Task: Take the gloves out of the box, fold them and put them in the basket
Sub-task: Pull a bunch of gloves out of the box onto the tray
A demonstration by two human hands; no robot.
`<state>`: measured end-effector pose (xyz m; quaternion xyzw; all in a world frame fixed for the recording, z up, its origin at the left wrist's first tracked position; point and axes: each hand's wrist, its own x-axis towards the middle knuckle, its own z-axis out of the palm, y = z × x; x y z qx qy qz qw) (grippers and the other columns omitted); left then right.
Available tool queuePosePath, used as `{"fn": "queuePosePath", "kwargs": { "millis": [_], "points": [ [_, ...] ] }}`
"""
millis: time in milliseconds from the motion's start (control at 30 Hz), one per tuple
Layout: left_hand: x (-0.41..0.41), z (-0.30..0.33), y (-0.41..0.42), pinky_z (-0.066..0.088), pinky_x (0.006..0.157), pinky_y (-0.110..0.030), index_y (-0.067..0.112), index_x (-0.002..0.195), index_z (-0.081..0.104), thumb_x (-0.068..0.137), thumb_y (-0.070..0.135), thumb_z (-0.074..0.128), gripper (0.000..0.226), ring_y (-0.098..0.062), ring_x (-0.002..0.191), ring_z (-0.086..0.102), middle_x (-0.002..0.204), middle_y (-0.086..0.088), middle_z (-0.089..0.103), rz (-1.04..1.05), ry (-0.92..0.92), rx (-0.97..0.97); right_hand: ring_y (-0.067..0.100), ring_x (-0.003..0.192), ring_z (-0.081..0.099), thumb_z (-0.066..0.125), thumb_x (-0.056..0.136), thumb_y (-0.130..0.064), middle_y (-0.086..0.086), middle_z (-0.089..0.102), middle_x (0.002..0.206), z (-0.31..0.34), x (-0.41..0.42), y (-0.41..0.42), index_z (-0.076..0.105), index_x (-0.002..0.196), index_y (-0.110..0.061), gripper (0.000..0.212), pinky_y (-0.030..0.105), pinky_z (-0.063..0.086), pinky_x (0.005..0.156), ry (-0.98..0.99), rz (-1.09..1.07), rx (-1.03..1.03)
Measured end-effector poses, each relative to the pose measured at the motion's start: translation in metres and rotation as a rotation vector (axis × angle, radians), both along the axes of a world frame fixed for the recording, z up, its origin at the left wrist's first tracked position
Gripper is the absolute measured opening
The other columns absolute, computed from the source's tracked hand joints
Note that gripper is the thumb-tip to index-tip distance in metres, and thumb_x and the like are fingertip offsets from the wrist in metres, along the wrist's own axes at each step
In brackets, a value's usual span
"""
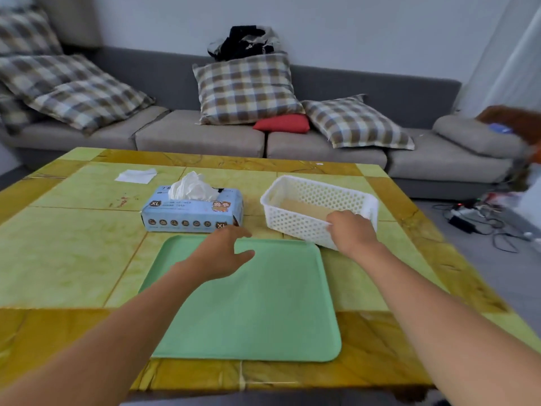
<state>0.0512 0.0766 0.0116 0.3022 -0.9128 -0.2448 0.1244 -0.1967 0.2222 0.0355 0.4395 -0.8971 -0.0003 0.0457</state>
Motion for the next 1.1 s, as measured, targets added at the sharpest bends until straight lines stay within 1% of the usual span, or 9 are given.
{"fn": "queuePosePath", "kwargs": {
  "millis": [133,200,300,433,533,767,867,1000,1100],
  "points": [
    [-0.016,-0.010,0.021,0.046,0.100,-0.031,0.025,0.135,0.056,0.091,0.043,0.068,0.049,-0.015,0.122,0.054,0.138,0.004,0.055,-0.014,-0.044,0.002,0.024,0.066,0.048,0.050,0.102,-0.016,0.000,0.039,0.070,-0.001,-0.001,0.040,0.044,0.077,-0.014,0.026,0.032,0.035,0.058,-0.103,-0.105,-0.030],
    [-0.024,-0.011,0.025,0.045,0.099,-0.030,0.026,0.135,0.055,0.092,0.043,0.068,0.049,-0.015,0.123,0.054,0.138,0.004,0.055,-0.025,-0.058,-0.022,0.020,0.053,0.045,0.057,0.098,-0.019,0.000,0.041,0.063,0.001,0.005,0.056,0.036,0.066,-0.016,0.039,0.030,0.032,0.049,-0.236,-0.100,-0.058],
    [-0.027,-0.012,0.021,0.045,0.097,-0.028,0.027,0.135,0.055,0.092,0.044,0.067,0.048,-0.013,0.121,0.054,0.138,0.007,0.055,-0.027,-0.018,-0.014,0.022,0.047,0.061,0.067,0.089,-0.024,0.003,0.058,0.052,0.014,0.024,0.067,0.044,0.062,-0.013,0.037,0.034,0.053,0.053,-0.411,-0.142,-0.010],
    [-0.014,-0.019,-0.003,0.047,0.098,-0.031,0.028,0.136,0.055,0.091,0.047,0.067,0.050,-0.014,0.120,0.055,0.139,0.008,0.053,-0.004,0.010,-0.065,0.028,0.077,0.059,0.067,0.091,-0.046,0.003,0.064,0.089,0.050,0.059,0.030,0.057,0.093,-0.015,0.033,0.034,0.045,0.064,-0.003,-0.100,-0.119],
    [0.005,-0.016,-0.044,0.047,0.092,-0.031,0.024,0.132,0.058,0.090,0.043,0.069,0.047,-0.016,0.113,0.057,0.134,0.006,0.053,0.117,0.070,-0.145,0.025,0.096,0.064,0.072,0.085,-0.050,0.001,0.069,0.105,0.059,0.089,-0.051,0.065,0.112,-0.020,0.041,0.038,0.054,0.082,-0.321,0.134,-0.405],
    [0.044,-0.010,-0.135,0.041,0.076,-0.030,0.018,0.114,0.061,0.088,0.033,0.072,0.032,-0.020,0.098,0.055,0.110,0.001,0.052,0.478,0.303,-0.179,0.030,0.125,0.054,0.058,0.096,-0.037,0.011,0.042,0.152,0.014,0.091,-0.222,0.037,0.152,-0.013,0.064,0.036,0.046,0.091,-0.621,0.186,-0.168],
    [0.049,-0.006,-0.143,0.042,0.081,-0.031,0.019,0.122,0.057,0.088,0.036,0.071,0.040,-0.022,0.109,0.053,0.120,0.000,0.051,0.508,0.253,-0.117,0.032,0.133,0.049,0.052,0.097,-0.038,0.012,0.035,0.158,-0.001,0.084,-0.226,0.032,0.156,-0.015,0.067,0.039,0.046,0.101,-0.653,0.167,-0.135],
    [0.035,-0.006,-0.156,0.033,0.113,-0.046,0.011,0.151,0.030,0.088,0.052,0.067,0.084,-0.034,0.138,0.035,0.151,-0.013,0.034,0.685,0.181,0.064,0.030,0.137,0.045,0.050,0.100,-0.045,0.008,0.033,0.161,-0.017,0.082,-0.223,0.021,0.160,-0.017,0.072,0.034,0.041,0.097,-0.806,0.100,-0.257],
    [0.035,-0.018,-0.152,0.034,0.114,-0.051,0.008,0.155,0.020,0.088,0.059,0.063,0.094,-0.037,0.141,0.035,0.154,-0.016,0.033,0.762,0.104,0.160,0.027,0.146,0.034,0.054,0.102,-0.040,0.001,0.026,0.166,-0.036,0.096,-0.212,0.015,0.161,-0.023,0.073,0.036,0.036,0.107,-0.997,0.053,-0.365]
  ]
}}
